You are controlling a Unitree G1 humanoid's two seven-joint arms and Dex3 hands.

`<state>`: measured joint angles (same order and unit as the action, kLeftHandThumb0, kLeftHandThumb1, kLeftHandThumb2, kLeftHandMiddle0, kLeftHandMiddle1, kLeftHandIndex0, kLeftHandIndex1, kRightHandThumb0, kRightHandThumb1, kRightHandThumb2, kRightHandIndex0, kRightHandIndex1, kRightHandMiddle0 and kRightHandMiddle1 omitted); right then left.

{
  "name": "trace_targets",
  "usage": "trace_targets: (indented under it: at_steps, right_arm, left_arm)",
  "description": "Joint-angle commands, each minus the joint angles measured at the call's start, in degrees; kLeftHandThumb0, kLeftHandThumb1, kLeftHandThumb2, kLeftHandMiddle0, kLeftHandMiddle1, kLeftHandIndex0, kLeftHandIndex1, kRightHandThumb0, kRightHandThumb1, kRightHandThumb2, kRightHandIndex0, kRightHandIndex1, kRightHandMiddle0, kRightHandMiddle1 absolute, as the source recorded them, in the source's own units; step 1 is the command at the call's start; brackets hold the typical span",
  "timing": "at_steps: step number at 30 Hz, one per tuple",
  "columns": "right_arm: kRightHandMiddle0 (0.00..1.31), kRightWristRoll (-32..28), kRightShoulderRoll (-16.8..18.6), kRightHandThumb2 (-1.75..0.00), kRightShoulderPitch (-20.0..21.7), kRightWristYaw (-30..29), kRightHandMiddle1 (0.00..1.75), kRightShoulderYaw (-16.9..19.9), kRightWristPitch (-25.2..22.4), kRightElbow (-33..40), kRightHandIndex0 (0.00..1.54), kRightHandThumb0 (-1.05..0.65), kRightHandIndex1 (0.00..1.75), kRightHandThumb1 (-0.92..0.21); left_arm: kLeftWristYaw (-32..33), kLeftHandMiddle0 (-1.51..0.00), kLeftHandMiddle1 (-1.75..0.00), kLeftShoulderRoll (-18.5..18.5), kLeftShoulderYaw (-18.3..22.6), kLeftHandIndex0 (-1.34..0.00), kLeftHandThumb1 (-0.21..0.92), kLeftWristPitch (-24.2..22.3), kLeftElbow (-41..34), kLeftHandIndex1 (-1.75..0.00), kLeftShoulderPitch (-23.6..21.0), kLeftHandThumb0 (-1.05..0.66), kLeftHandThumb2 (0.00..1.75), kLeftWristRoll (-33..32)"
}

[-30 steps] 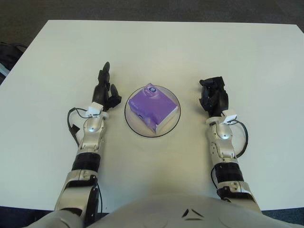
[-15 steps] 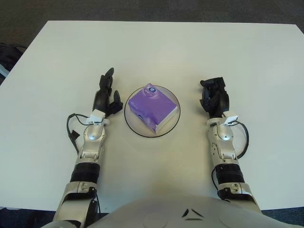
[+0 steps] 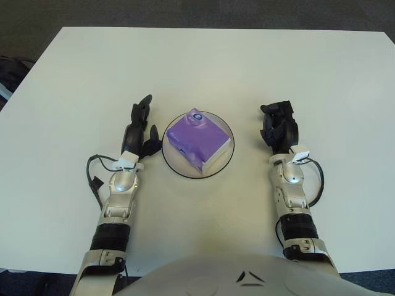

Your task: Put the tissue paper into the plate.

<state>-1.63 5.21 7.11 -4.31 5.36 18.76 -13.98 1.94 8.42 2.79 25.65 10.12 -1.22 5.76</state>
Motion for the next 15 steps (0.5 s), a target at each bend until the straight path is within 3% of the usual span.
trace_targets:
  at_steps: [1, 15]
  right_arm:
    - [0.18, -1.0, 0.1, -0.52, -6.3, -0.4, 1.75, 0.8, -6.9, -4.2, 0.35, -0.34, 0.99, -0.92]
    - [0.18, -0.9, 0.0, -0.52, -6.4, -0.4, 1.75, 0.7, -6.6, -4.1, 0.36, -0.35, 0.99, -0.92]
  left_arm:
    - [0.0, -0.27, -0.07, -1.0, -0.5, 0.00, 0.92, -0.2, 1.1, -0.69, 3.2, -0.63, 0.89, 0.1]
    - [1.0, -0.32, -0.08, -2.6, 0.1, 0.00, 0.92, 0.2, 0.6, -0.78, 3.8, -0.65, 0.88, -0.7]
